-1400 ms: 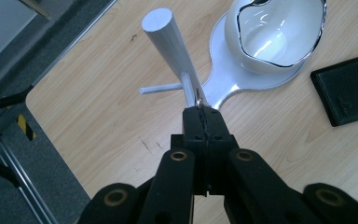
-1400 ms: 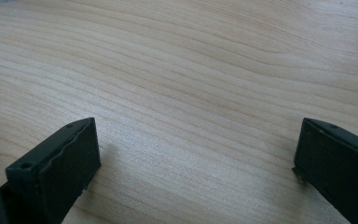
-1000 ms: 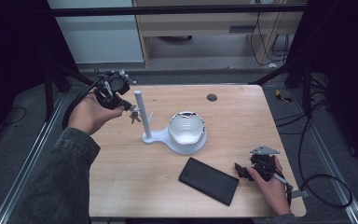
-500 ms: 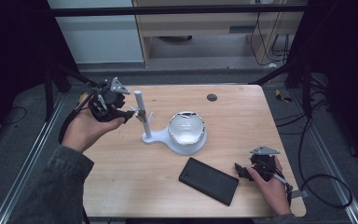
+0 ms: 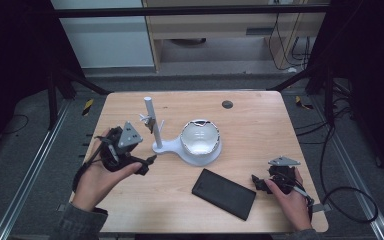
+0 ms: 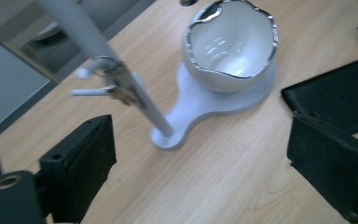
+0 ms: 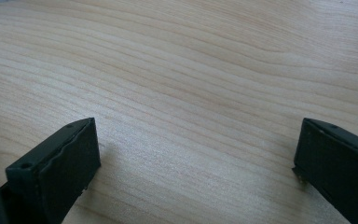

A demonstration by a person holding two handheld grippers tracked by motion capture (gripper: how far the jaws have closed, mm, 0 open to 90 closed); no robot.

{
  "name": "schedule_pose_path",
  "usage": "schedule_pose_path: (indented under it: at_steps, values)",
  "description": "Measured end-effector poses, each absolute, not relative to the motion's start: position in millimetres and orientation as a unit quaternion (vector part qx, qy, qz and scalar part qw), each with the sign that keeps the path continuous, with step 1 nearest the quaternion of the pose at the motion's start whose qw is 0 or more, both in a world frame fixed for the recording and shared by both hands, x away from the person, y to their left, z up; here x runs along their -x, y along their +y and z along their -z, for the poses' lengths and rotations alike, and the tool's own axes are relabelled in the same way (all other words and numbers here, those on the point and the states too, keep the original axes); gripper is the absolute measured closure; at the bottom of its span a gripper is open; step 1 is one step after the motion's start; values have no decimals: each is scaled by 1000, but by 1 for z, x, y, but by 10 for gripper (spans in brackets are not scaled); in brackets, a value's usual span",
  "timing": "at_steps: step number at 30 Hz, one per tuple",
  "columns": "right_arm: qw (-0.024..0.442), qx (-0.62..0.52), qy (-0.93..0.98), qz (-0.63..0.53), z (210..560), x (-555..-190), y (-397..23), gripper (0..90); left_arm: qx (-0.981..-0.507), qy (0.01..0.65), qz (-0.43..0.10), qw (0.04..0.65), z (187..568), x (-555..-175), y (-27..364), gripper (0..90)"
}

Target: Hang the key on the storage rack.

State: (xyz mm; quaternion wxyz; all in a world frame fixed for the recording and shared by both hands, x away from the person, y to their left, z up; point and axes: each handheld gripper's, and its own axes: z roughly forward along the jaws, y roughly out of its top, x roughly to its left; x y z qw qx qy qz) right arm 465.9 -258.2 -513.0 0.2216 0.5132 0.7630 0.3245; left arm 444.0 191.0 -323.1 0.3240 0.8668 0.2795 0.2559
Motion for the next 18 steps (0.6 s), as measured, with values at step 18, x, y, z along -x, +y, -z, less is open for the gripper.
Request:
schedule_pose_path:
  at_steps: [18]
  values:
    - [222, -516, 761, -325, 513, -465, -258, 3, -877, 284, -182, 344, 417, -443, 139, 110]
